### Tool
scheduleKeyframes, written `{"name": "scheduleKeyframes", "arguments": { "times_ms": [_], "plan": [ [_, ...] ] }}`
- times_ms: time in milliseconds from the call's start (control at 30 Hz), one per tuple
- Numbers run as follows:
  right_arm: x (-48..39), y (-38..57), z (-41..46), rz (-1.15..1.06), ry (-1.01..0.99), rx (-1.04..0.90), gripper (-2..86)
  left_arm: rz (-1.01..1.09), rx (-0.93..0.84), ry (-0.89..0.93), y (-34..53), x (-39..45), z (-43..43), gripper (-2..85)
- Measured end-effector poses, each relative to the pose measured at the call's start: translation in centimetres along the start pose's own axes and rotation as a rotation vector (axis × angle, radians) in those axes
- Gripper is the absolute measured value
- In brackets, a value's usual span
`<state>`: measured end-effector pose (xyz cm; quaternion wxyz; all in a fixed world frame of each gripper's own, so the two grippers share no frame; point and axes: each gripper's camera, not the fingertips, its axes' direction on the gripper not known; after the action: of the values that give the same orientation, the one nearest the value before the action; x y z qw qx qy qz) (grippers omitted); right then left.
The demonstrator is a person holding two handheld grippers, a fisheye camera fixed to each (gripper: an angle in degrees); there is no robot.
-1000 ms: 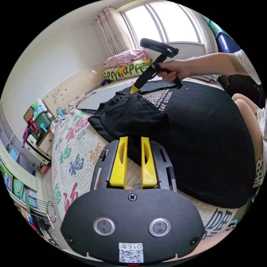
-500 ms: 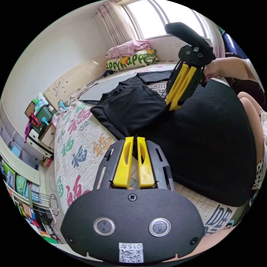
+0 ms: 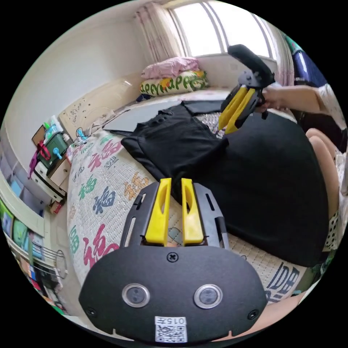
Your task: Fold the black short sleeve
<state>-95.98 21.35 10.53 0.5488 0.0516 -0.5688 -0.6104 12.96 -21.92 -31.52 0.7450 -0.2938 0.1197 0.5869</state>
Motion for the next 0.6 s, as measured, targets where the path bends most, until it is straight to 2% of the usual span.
{"name": "scheduleKeyframes", "arguments": {
  "times_ms": [100, 167, 267, 400, 500, 600],
  "plan": [
    [5.5, 1.5, -5.9, 0.105, 0.111, 0.092, 8.4, -0.238, 0.229, 0.079, 2.2, -6.2, -2.9, 6.7],
    [10.0, 2.6, -8.3, 0.182, 0.186, 0.088, 9.7, -0.402, 0.304, 0.132, 3.9, -9.9, -3.0, 6.7],
    [18.3, 5.0, -13.7, 0.372, 0.284, 0.173, 11.2, -0.581, 0.292, 0.173, 4.7, -13.8, -1.6, 6.4],
    [28.0, 8.4, -19.6, 0.573, 0.127, 0.372, 11.5, -0.672, 0.192, 0.083, 1.7, -16.2, 0.9, 6.9],
    [32.3, 8.0, -19.6, 0.653, 0.079, 0.346, 13.1, -0.612, 0.142, -0.050, -5.6, -17.5, 3.6, 8.6],
    [34.0, 6.0, -18.7, 0.663, 0.103, 0.295, 14.0, -0.592, 0.110, -0.023, -13.2, -20.1, 9.2, 11.4]
  ]
}}
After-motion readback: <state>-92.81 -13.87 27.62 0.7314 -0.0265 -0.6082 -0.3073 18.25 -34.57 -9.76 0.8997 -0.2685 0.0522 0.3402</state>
